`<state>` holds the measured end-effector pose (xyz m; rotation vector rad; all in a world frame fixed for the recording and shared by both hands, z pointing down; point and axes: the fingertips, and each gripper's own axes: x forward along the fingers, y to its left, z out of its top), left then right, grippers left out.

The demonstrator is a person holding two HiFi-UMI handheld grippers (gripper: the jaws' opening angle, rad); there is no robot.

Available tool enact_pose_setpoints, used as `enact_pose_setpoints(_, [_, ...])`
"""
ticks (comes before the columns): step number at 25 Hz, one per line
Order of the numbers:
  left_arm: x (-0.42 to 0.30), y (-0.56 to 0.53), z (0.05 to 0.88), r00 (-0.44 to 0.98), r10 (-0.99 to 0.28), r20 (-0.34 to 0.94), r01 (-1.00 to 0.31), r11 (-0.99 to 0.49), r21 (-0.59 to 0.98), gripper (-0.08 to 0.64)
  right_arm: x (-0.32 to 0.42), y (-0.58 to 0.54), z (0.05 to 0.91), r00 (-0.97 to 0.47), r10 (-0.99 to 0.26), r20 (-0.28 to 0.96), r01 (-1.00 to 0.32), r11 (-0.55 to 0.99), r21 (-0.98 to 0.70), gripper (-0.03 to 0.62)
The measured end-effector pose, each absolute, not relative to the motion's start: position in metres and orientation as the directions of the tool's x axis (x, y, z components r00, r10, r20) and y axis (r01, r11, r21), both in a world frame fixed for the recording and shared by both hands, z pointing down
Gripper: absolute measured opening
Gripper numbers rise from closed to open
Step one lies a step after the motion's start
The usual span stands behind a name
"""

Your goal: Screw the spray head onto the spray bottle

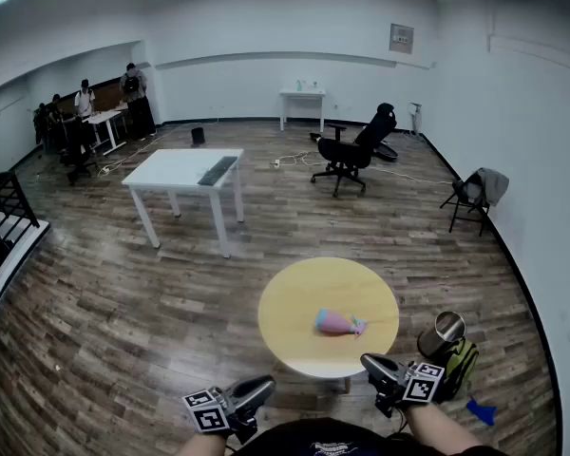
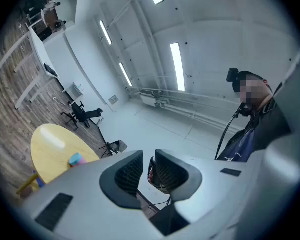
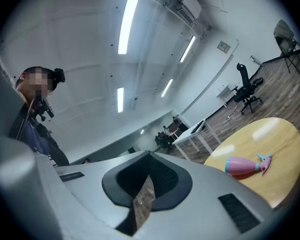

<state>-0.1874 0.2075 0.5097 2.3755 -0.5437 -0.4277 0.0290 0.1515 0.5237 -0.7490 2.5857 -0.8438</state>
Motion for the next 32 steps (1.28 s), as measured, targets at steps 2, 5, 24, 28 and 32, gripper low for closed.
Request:
enact_pose_setpoints(2, [-0.169, 0.198, 0.51, 0.853, -0.489, -0.18, -0.26, -0.699, 0.666, 0.092, 0.046, 0.142, 0.519, -0.82, -0.56, -0.12, -0.386, 0.695, -0.607, 0.02])
enact_pose_setpoints(5, [-0.145, 0.186, 0.508, 0.845, -0.493, -0.207, -0.245, -0.702, 0.668, 0.092, 0.07, 0.129, 0.512, -0.826, -0.554, -0.108, -0.394, 0.703, -0.592, 0.02])
enact_pose_setpoints(24, [-0.102, 0.144, 0.515, 0.888, -0.439, -0.135, -0.25, -0.708, 0.66, 0.092, 0.125, 0.099, 0.528, -0.775, -0.618, -0.136, -0.396, 0.642, -0.657, 0.02])
enact_pose_setpoints(28, [-0.053, 0.135, 0.528, 0.897, -0.44, -0.044, -0.323, -0.718, 0.617, 0.092, 0.167, 0.09, 0.537, -0.796, -0.594, -0.117, -0.383, 0.644, -0.662, 0.021])
enact_pose_setpoints(32, [-0.015, 0.128, 0.569, 0.885, -0.453, 0.107, -0.429, -0.706, 0.563, 0.092, 0.203, 0.08, 0.549, -0.814, -0.574, -0.088, -0.379, 0.639, -0.669, 0.021])
